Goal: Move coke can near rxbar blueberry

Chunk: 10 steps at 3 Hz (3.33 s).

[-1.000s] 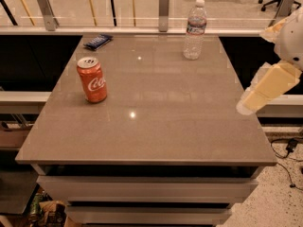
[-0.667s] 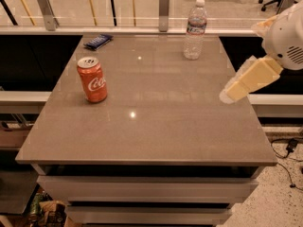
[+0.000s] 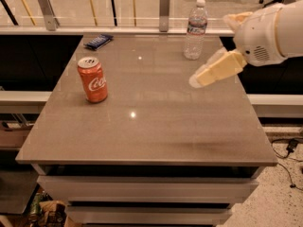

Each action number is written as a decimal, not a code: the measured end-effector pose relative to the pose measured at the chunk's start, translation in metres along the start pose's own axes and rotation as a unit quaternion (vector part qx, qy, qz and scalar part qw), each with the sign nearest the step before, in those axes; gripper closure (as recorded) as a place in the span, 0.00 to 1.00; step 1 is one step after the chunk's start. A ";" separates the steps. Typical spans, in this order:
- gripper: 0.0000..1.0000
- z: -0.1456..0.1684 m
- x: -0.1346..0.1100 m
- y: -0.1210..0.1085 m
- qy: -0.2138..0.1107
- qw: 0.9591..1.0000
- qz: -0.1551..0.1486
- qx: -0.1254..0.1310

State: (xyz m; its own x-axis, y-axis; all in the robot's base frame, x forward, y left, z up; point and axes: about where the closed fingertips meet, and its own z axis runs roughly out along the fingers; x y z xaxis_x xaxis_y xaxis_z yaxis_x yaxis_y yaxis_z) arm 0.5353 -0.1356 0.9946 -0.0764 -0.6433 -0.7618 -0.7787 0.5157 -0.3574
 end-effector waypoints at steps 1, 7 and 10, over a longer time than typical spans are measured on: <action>0.00 0.029 -0.013 0.006 -0.061 0.997 -0.021 -0.031; 0.00 0.157 -0.025 0.078 -0.238 0.966 0.070 -0.069; 0.00 0.202 -0.050 0.114 -0.267 0.946 0.122 -0.138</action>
Offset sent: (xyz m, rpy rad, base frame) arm 0.0122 0.0207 -0.0062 0.0688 -0.0349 0.0844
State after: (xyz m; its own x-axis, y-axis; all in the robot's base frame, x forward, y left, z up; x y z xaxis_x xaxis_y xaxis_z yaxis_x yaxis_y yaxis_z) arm 0.5762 0.0695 0.8830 -0.0070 -0.1073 -0.9942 -0.9171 0.3971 -0.0364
